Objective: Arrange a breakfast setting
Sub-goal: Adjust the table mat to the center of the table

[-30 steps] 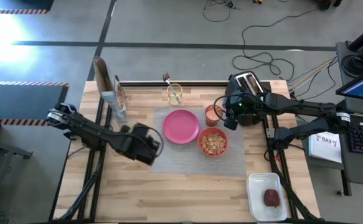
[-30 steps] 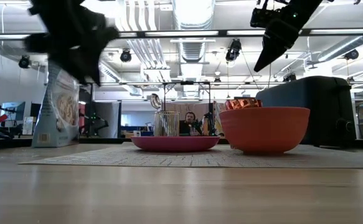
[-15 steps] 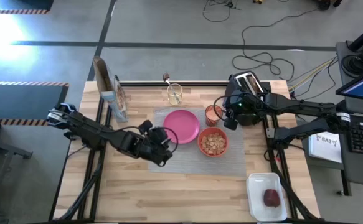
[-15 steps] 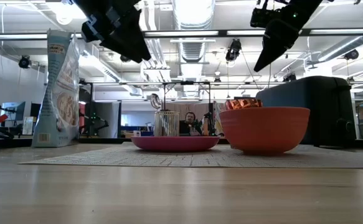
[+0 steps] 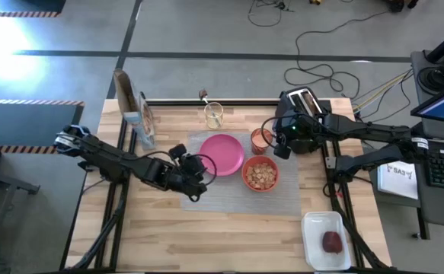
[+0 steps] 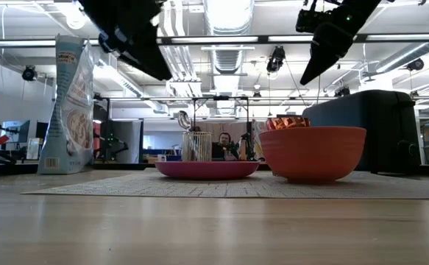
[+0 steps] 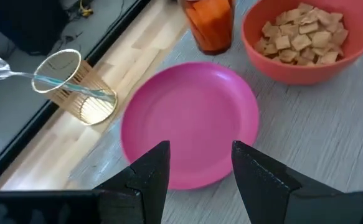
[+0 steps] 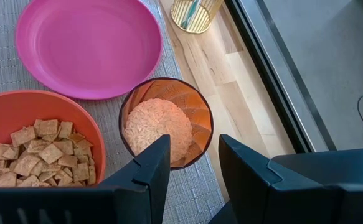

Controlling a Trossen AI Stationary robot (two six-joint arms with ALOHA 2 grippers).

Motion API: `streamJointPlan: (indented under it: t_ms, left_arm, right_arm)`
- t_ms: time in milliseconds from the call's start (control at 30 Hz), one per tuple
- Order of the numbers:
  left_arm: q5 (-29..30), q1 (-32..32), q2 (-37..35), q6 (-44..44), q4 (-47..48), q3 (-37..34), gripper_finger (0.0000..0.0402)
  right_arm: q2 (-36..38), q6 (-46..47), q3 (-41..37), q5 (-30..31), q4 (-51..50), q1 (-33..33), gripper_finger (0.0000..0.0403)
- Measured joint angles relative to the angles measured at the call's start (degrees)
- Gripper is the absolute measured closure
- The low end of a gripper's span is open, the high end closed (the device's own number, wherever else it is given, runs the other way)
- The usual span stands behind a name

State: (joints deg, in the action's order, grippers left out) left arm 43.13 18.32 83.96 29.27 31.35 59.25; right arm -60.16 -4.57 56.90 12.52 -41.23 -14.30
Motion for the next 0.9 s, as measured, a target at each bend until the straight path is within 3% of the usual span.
streamJointPlan:
  t_ms: [100, 200, 367, 467, 767, 900]
  left_arm:
    - [-0.92, -0.36, -3.54, -2.78, -4.75, -4.9, 0.0246]
    - [-5.8, -2.0, -7.68, -5.72, -12.1, -11.29, 0.0246]
    - [-23.59, -7.79, -13.42, -6.94, -25.93, -20.73, 0.0246]
    - [-30.54, -10.78, -14.67, -6.83, -29.57, -24.59, 0.0246]
    - [-36.45, -11.57, -10.68, -6.76, -30.71, -29.31, 0.0246]
    - [-36.43, -11.57, -6.4, -11.82, -31.29, -28.88, 0.0246]
  right_arm:
    - [0.0, 0.04, -0.01, 0.0, 0.01, 0.01, 0.0275]
    - [0.0, -2.22, -0.01, 0.91, 0.12, 0.01, 0.0275]
    - [0.0, -12.87, 0.0, 4.21, 0.25, -0.01, 0.0275]
    - [-0.02, -14.05, 0.0, 4.17, 0.25, 0.01, 0.0275]
    - [-0.07, -18.43, 0.0, 4.04, 0.2, 0.01, 0.0275]
    - [-0.07, -21.59, 0.0, 4.02, 0.23, -0.01, 0.0275]
